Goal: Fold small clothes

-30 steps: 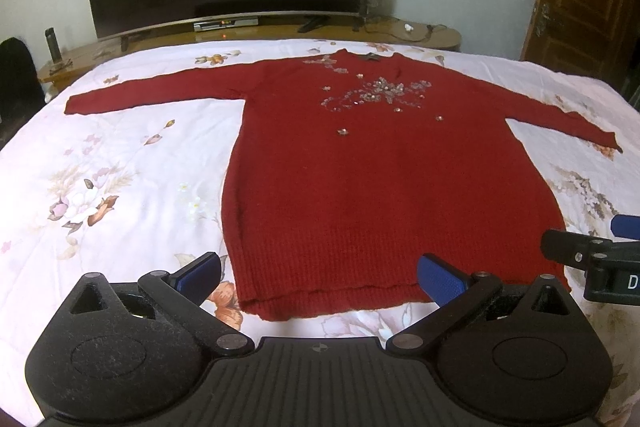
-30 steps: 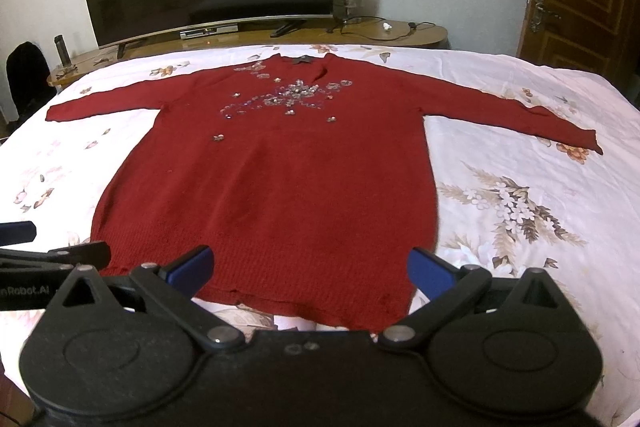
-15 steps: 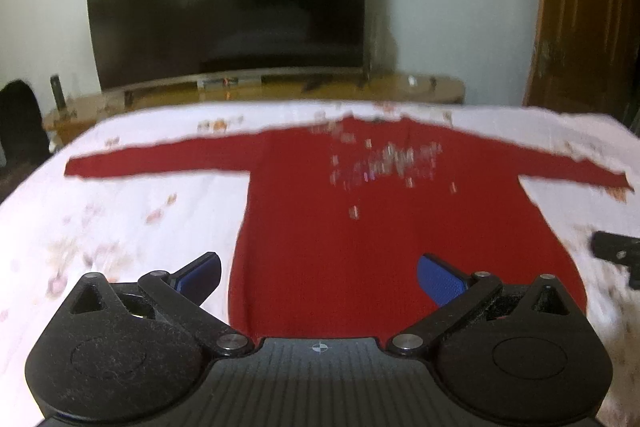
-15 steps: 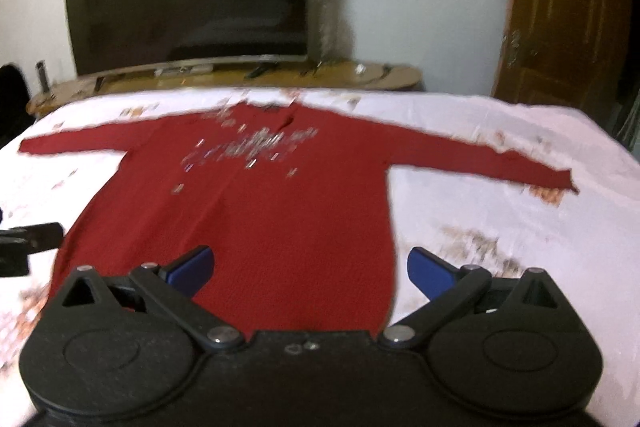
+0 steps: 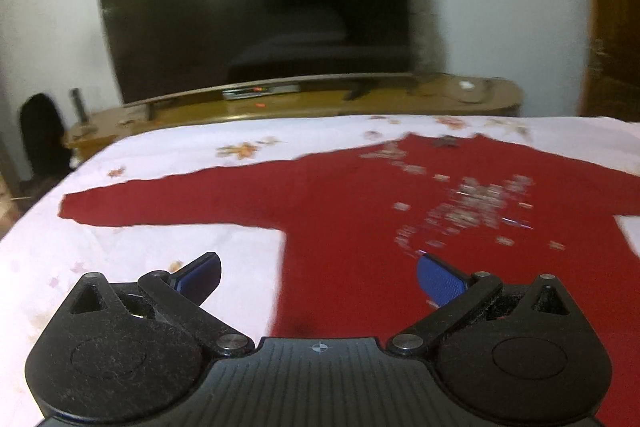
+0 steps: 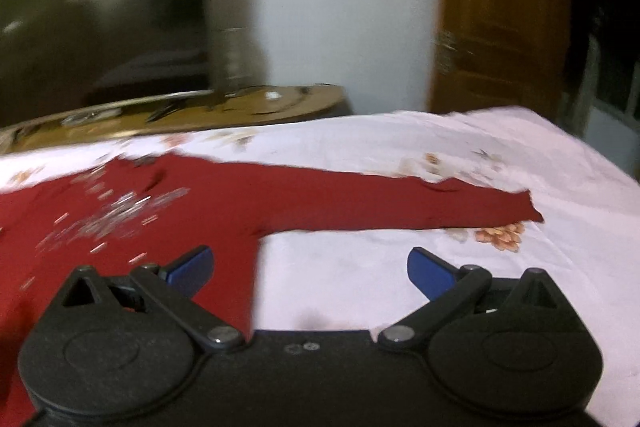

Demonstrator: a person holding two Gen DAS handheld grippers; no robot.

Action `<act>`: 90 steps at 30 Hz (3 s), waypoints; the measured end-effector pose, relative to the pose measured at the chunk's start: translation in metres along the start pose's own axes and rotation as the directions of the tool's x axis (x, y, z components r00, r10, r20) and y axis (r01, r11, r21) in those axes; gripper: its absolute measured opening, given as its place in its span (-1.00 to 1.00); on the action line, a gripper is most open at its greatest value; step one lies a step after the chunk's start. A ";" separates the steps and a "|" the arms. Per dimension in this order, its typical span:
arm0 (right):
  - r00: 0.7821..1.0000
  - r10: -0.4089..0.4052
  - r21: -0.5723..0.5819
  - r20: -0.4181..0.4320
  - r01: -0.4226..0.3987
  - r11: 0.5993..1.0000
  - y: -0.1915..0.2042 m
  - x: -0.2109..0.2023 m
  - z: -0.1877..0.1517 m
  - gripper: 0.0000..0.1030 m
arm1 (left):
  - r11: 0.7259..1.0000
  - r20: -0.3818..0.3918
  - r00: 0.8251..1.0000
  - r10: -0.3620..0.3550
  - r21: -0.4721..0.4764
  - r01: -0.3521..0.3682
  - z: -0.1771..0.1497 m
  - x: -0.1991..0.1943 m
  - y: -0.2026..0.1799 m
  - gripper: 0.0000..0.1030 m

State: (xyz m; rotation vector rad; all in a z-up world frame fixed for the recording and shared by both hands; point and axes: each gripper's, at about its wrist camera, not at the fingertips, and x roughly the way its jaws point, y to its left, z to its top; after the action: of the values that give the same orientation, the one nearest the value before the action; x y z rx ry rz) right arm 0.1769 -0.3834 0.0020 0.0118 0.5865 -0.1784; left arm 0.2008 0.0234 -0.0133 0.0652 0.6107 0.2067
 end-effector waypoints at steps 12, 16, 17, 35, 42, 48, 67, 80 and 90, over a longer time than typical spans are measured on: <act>0.983 -0.170 0.510 -0.068 0.181 0.841 -0.175 0.139 0.000 0.20 | 0.995 -0.064 0.998 0.017 -0.099 -0.023 -0.002 0.090 0.035 1.00; 0.987 -0.134 0.649 -0.092 0.162 0.743 -0.213 0.164 -0.017 0.13 | 0.989 -0.092 0.996 -0.006 -0.146 -0.008 -0.012 0.106 0.040 1.00; 0.991 -0.116 0.679 -0.065 0.130 0.723 -0.220 0.166 -0.019 0.13 | 0.988 -0.102 0.995 -0.006 -0.151 -0.009 -0.015 0.111 0.040 1.00; 0.987 -0.160 0.496 0.013 0.133 0.858 -0.197 0.174 0.032 -0.87 | 0.983 -0.103 0.994 0.027 -0.177 -0.045 -0.028 0.096 0.071 1.00; 0.987 -0.043 0.187 0.152 0.014 0.982 -0.075 0.154 0.077 -0.87 | 0.982 -0.113 0.992 0.050 -0.175 -0.069 -0.036 0.084 0.078 1.00; 0.974 0.140 0.001 0.179 -0.142 0.990 0.025 0.143 0.081 -0.87 | 0.975 -0.105 0.994 0.032 -0.214 -0.054 -0.041 0.073 0.091 1.00; 0.895 0.447 -0.450 -0.010 -0.403 0.797 0.183 0.113 -0.013 -0.09 | 0.938 -0.110 0.964 -0.241 -0.283 0.202 -0.010 0.096 0.051 1.00; 0.968 0.248 -0.193 0.031 -0.238 0.952 0.071 0.097 -0.016 -0.08 | 0.885 -0.206 0.864 -0.459 -0.185 0.426 0.040 0.184 -0.100 0.24; 0.978 0.207 -0.118 0.022 -0.203 0.972 0.051 0.097 -0.022 -0.07 | 0.929 -0.138 0.925 -0.355 0.062 0.366 0.033 0.174 -0.151 -0.04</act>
State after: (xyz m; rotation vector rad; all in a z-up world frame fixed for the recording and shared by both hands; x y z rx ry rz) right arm 0.2528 -0.3478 -0.0715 -0.0427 0.5568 0.0565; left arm 0.3849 -0.0870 -0.1022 0.0223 0.7446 -0.1760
